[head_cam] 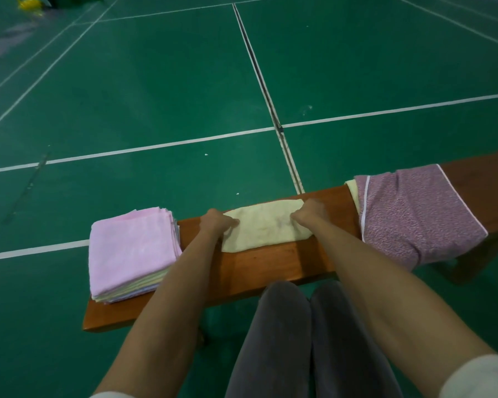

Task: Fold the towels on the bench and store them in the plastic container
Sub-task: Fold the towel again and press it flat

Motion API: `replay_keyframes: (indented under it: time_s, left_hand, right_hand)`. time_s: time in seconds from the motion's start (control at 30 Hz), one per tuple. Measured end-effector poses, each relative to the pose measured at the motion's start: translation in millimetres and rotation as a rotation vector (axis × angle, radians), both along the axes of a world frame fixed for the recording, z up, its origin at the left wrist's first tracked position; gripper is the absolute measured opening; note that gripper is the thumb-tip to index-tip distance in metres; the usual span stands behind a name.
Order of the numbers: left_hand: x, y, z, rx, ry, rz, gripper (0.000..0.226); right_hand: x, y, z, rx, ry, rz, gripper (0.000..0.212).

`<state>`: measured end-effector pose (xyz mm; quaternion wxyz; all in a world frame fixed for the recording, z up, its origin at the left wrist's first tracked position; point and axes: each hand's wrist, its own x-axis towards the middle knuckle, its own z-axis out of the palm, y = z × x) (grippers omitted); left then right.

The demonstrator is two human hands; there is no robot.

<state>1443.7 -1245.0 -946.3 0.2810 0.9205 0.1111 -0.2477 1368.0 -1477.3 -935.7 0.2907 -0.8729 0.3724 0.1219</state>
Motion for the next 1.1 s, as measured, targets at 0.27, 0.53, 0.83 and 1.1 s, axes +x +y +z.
replay_keyframes:
  time_s: [0.27,0.53,0.83,1.1]
  left_hand:
    - [-12,-7,-4,-0.075,0.033,0.014,0.065]
    - [-17,8,9,-0.030,-0.067,0.005,0.023]
    - [-26,6,24,-0.568,0.202,0.213,0.063]
    - [-23,14,9,-0.305,0.043,0.110,0.012]
  right_hand:
    - [0,3,8,0.084,0.003,0.060,0.057]
    - [7,37,32,0.043,-0.236,0.302,0.040]
    - [7,126,42,0.032,-0.256,0.561,0.057]
    - [1,116,28,-0.132,-0.183,0.359,0.039]
